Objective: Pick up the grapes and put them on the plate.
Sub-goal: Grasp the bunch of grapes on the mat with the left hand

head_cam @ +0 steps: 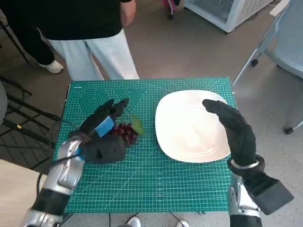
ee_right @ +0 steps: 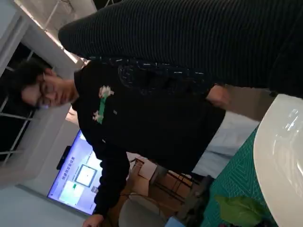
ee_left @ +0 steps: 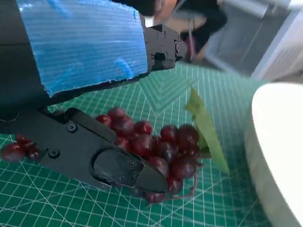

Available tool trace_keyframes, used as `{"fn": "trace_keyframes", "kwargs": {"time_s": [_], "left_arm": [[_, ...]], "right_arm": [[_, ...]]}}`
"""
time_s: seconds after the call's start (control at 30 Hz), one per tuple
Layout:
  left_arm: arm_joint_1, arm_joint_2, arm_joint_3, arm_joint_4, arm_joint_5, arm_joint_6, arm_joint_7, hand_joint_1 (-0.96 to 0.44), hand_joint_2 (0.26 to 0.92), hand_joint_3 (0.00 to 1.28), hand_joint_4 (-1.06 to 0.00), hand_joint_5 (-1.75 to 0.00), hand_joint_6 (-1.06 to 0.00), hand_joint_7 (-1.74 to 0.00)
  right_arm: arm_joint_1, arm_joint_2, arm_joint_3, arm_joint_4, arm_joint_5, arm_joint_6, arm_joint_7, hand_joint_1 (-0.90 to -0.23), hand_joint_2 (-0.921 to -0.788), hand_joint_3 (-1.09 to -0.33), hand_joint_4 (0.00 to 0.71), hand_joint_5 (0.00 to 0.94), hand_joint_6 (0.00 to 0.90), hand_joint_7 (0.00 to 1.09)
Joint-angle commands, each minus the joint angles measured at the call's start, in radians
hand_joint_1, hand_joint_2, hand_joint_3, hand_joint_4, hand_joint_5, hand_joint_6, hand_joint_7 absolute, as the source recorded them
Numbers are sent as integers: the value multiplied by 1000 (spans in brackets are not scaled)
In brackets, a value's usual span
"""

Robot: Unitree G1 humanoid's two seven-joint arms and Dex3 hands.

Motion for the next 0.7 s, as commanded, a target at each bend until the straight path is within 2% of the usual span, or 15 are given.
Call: {"fn": "trace_keyframes", "kwargs": {"time_s": [0.03, 0.37, 0.7], "left_arm": [[-60, -7, -35, 55, 8, 50, -38, -485, 768, 0, 1, 1, -60, 0], [-145, -24, -95, 178, 12, 124, -71, -485, 769, 1, 1, 1, -52, 0], [-211, -50, -139, 328, 11, 132, -42, -497, 771, 1, 1, 1, -53, -2]], "right_arm": [[5, -10, -3, 14, 0, 5, 2, -598, -921, -732, 178, 1, -1, 425], [4, -16, -5, 16, -4, 2, -2, -611, -921, -726, 178, 1, -1, 420], [1, -19, -6, 22, 0, 2, 1, -618, -921, -720, 179, 1, 1, 425]]}}
